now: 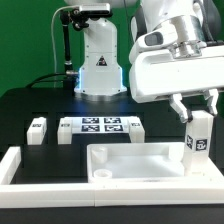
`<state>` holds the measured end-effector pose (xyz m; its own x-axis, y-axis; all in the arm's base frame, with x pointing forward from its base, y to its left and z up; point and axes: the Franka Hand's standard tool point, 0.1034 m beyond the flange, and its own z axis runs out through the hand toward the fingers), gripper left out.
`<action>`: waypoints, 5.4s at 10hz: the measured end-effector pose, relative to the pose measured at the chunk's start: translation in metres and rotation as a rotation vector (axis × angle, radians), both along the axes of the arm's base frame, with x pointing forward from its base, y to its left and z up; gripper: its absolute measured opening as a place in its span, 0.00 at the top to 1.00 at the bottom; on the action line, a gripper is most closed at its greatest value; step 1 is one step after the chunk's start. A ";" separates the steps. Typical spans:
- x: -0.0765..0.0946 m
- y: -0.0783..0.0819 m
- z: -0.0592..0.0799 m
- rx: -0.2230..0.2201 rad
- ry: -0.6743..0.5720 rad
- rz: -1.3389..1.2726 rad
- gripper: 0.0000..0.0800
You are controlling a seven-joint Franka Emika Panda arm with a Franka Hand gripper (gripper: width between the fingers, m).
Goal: Assemble desk
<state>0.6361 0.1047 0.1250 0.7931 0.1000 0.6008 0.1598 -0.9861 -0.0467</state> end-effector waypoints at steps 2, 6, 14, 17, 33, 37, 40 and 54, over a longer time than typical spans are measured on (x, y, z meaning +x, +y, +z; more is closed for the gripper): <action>0.000 0.000 0.000 0.000 0.000 0.000 0.64; 0.000 0.000 0.000 0.000 0.001 0.000 0.21; 0.002 0.000 0.006 -0.003 0.083 0.010 0.19; 0.000 -0.001 -0.006 -0.005 0.170 0.017 0.19; 0.002 -0.003 -0.010 0.129 0.689 -0.350 0.63; 0.006 0.000 -0.012 0.376 0.681 -0.988 0.63; 0.009 -0.003 -0.013 0.600 0.694 -1.308 0.63; 0.011 -0.006 -0.015 0.020 0.572 -0.086 0.19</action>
Offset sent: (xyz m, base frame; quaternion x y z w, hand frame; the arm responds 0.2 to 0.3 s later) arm 0.0000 0.0000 0.0000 0.0000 0.0000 0.0000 1.0000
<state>0.6469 0.0985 0.1104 0.9971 0.0143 0.0754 0.0233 -0.9924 -0.1207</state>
